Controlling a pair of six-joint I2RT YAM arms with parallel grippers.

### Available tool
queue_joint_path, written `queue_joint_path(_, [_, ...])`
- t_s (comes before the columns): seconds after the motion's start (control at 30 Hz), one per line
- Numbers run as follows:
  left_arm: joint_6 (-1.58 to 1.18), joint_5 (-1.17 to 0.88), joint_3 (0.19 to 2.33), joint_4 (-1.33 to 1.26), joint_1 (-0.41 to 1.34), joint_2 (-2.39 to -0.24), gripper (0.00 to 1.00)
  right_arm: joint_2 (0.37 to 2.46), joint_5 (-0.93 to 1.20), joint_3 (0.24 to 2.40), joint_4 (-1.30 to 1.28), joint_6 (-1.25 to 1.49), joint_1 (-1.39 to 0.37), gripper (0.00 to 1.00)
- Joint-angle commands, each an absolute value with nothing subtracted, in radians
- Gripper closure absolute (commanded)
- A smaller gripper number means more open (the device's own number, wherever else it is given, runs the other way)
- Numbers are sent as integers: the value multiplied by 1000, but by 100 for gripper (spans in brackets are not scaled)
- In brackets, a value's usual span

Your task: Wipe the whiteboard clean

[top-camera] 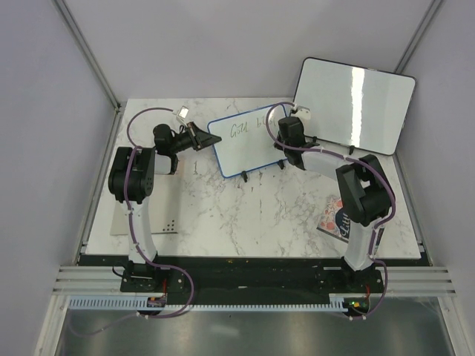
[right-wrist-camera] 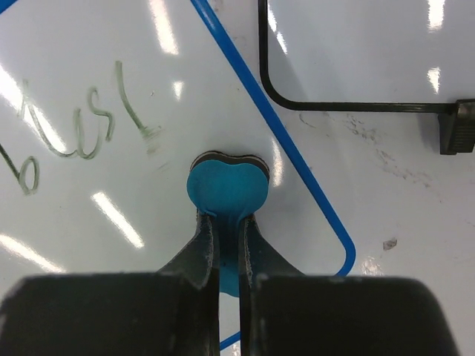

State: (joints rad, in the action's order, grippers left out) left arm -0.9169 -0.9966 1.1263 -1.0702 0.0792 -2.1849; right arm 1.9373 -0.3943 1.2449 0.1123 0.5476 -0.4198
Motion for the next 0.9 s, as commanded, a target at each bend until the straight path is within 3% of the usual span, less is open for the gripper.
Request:
queue_joint_path(0.0, [-825,-1137,1106,-1019,117,-2163,98,2019,-494,1166,-100,586,-391,100])
queue_joint_path(0.4, [-830,-1140,1104,-1029,115,-2168,98,1979,-414,1106,-49,588,-420,100])
queue_joint_path(0.87, [-805,-1143,1106,-1003,124,-2168,98,2082,-229,1334,21,505,-609,100])
